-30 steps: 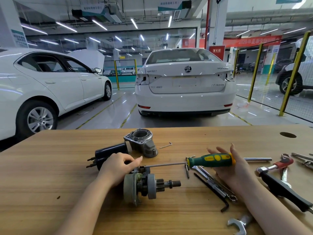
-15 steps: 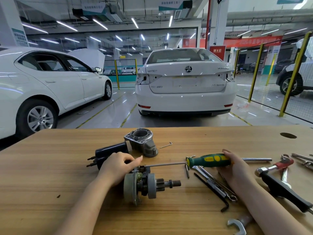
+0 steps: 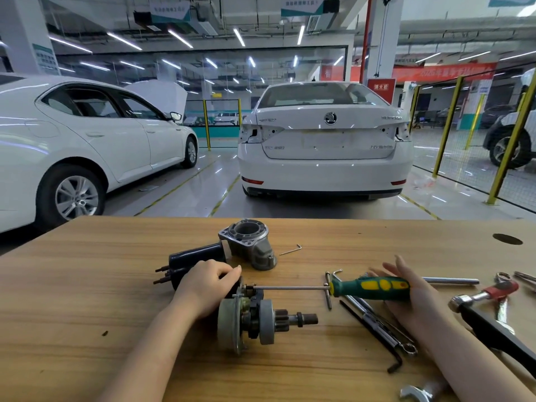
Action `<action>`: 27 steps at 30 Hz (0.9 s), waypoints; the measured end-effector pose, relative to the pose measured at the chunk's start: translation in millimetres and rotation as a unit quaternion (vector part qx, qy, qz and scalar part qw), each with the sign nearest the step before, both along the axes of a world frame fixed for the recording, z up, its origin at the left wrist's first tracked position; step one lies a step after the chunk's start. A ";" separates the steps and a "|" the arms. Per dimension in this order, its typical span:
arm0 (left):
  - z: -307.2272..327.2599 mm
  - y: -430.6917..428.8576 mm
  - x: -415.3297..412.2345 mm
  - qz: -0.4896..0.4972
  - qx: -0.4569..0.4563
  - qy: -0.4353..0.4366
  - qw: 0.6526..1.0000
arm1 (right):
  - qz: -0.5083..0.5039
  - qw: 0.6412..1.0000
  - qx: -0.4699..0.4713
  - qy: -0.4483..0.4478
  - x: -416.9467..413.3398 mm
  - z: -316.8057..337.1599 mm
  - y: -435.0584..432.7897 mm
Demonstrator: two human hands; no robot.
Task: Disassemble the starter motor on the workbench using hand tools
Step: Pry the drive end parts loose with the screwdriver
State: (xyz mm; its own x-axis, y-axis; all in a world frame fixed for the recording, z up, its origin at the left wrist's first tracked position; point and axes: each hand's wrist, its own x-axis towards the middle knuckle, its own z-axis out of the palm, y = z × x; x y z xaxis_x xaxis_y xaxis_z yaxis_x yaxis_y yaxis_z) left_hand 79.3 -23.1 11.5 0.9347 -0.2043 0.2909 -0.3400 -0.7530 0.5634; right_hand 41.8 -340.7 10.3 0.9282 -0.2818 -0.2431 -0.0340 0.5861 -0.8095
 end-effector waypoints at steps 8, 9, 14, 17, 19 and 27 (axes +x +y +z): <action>2.1 -1.4 -1.1 -0.015 0.008 -0.007 1.000 | -0.109 0.897 -0.428 -0.002 -5.9 -10.5 3.9; 2.1 -1.3 -1.4 -0.015 0.006 -0.006 1.000 | -0.111 0.889 -0.444 -0.005 -5.9 -10.9 3.6; 2.5 -1.8 -2.1 -0.013 -0.003 -0.001 1.000 | -0.117 0.917 -0.380 -0.035 -4.6 -11.3 2.4; 3.1 -2.1 -2.3 -0.007 0.000 -0.006 1.000 | -0.127 0.948 -0.288 -0.052 -6.9 -8.2 6.4; 3.3 -2.4 -2.7 -0.008 0.004 -0.005 1.000 | -0.126 0.963 -0.225 -0.081 -6.3 -7.6 5.2; 3.0 -1.8 -1.9 -0.009 0.005 -0.008 1.000 | 0.004 0.988 0.118 -0.103 -10.2 4.4 -1.1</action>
